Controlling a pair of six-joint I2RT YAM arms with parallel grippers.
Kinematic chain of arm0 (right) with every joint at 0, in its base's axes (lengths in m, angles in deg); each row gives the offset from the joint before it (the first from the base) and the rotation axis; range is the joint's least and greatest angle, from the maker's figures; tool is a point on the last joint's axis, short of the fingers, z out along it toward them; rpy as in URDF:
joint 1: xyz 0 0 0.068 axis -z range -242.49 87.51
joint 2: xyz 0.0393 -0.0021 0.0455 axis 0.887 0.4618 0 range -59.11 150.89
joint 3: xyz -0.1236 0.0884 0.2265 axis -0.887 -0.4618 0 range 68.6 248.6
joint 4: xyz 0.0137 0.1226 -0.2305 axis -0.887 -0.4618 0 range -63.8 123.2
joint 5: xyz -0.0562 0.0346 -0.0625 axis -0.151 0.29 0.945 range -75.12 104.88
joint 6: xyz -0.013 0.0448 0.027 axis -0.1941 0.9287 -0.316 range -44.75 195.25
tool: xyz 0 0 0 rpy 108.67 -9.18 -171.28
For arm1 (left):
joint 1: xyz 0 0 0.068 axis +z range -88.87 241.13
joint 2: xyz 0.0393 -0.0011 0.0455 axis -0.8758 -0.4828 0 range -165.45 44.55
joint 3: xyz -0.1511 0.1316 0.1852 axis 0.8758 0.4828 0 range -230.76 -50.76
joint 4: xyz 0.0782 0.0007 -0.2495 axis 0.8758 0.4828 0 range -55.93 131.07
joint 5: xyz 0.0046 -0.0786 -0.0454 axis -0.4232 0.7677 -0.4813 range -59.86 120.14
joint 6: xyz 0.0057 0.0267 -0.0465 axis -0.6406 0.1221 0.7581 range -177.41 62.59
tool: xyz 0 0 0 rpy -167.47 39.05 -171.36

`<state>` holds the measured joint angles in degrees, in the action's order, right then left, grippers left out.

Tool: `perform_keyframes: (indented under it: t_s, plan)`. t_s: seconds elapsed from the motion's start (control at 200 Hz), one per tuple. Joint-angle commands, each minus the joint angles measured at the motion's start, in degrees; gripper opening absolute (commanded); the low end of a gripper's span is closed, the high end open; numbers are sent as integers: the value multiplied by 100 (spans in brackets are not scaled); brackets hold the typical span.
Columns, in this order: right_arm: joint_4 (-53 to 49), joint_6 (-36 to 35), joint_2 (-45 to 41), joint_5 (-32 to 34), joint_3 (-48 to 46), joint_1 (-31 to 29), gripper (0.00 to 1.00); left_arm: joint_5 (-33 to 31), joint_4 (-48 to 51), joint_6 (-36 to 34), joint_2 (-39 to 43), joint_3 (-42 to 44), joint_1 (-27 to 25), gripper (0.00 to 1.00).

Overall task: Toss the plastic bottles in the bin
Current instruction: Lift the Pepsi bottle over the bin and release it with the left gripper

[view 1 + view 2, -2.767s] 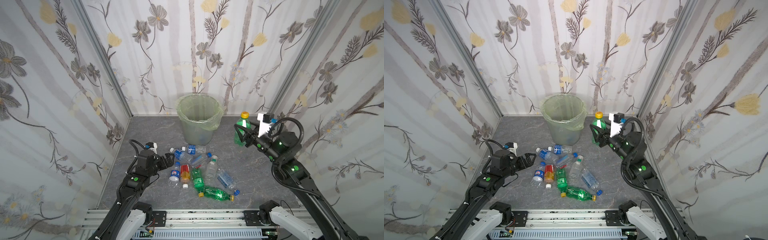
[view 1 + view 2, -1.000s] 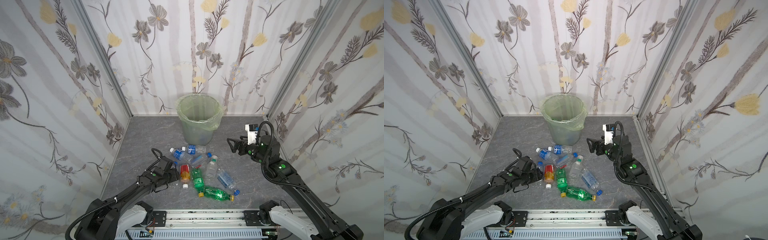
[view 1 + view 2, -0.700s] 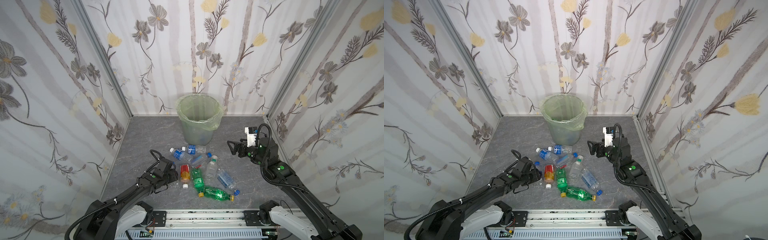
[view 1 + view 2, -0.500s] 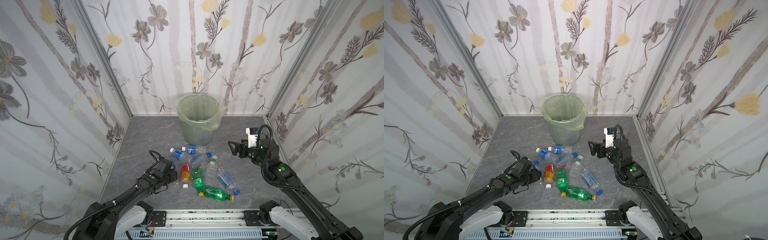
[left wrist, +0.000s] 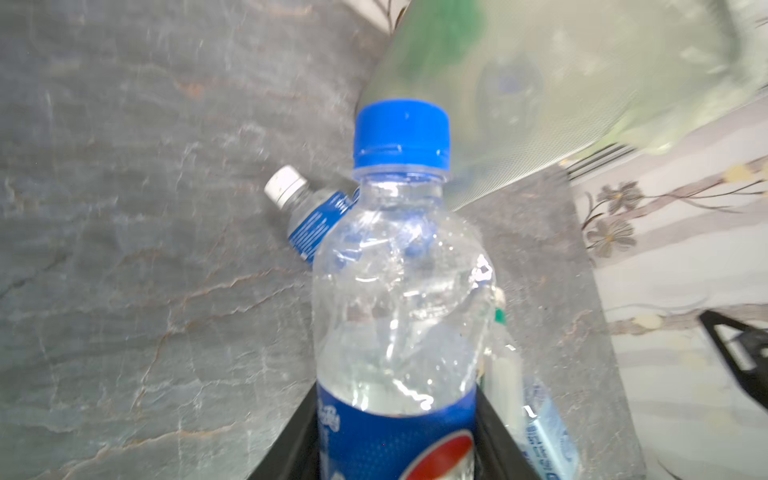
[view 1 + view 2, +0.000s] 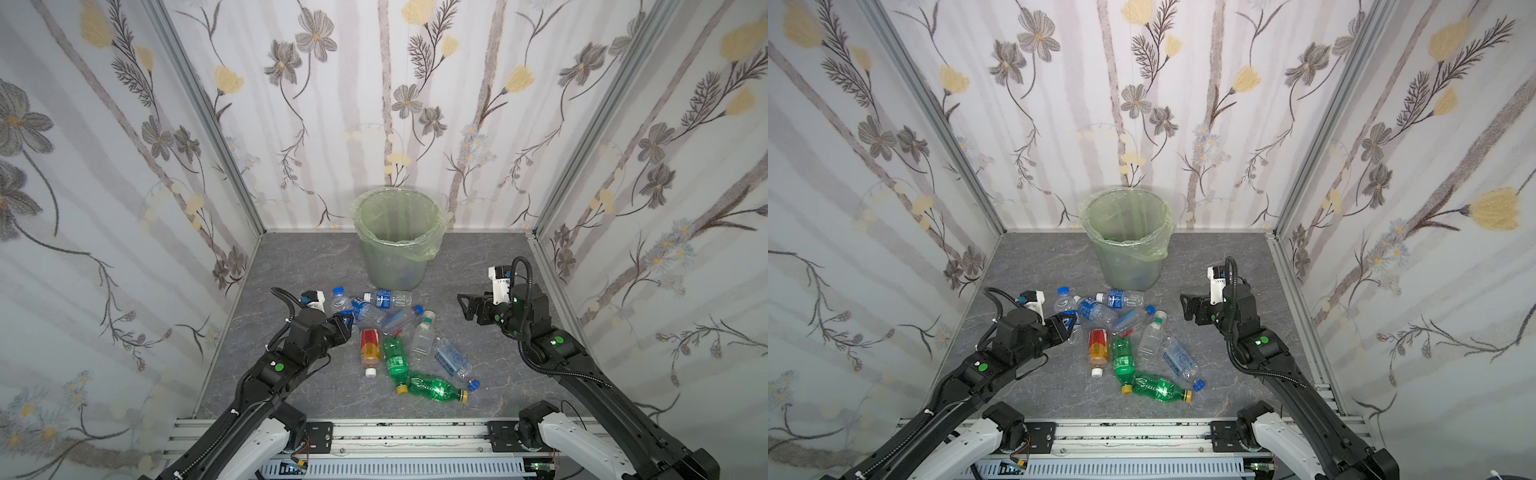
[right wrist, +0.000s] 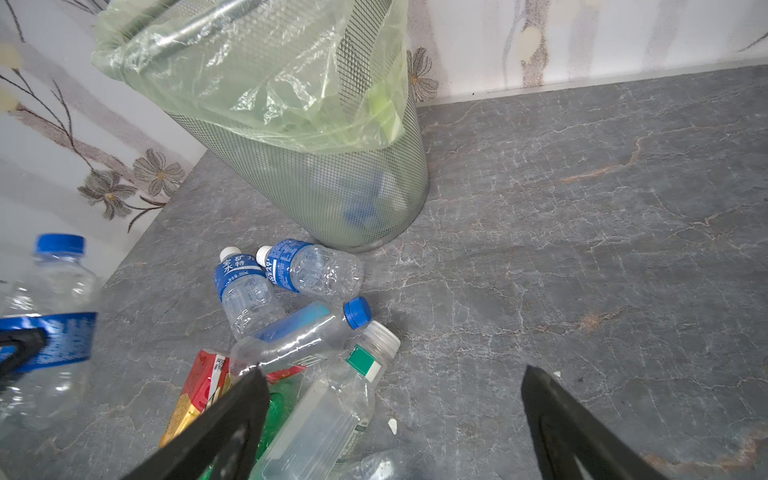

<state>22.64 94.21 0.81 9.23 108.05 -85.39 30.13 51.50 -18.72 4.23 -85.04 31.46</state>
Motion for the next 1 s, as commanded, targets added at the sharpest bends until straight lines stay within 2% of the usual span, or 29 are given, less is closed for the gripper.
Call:
perform_keyframes:
  t_s: [0.0, 0.135, 0.255, 0.375, 0.475, 0.515, 0.56, 0.579, 0.649, 0.754, 0.994]
  plan:
    - [-14, 39, -44, 38, -116, -1, 95, -154, -64, -454, 55, -509, 5, 45]
    - [-83, 45, -66, 68, -208, 1, 95, -161, -78, -787, -186, -1411, 0, 46]
    - [-271, 56, -78, 160, -222, -3, 95, -203, -112, -1129, -800, -2463, 5, 46]
    - [-300, 128, -121, 117, -288, -4, 94, -153, -248, -1445, -2101, -3898, 5, 45]
    - [-226, 177, -57, 66, -285, -1, 93, 126, -258, -1555, -3710, -5690, 4, 45]
    - [-226, 200, -4, 46, -245, -13, 93, 133, -249, -1571, -4347, -6374, 15, 54]
    - [-264, 209, 40, 25, -206, -7, 93, 254, -179, -1603, -5031, -7099, 76, 77]
    - [-303, 212, 65, 30, -181, -5, 93, 308, -89, -1602, -5298, -7405, 117, 83]
    - [-529, 214, 119, 3, -68, -17, 93, 319, 397, -1465, -5985, -8202, 236, 91]
    - [-893, 98, 102, -48, 12, -30, 93, 286, 508, -1381, -6004, -8004, 286, 96]
    - [-1105, 67, 237, -454, -80, -30, 93, 37, 490, -1605, -4912, -6542, 295, 97]
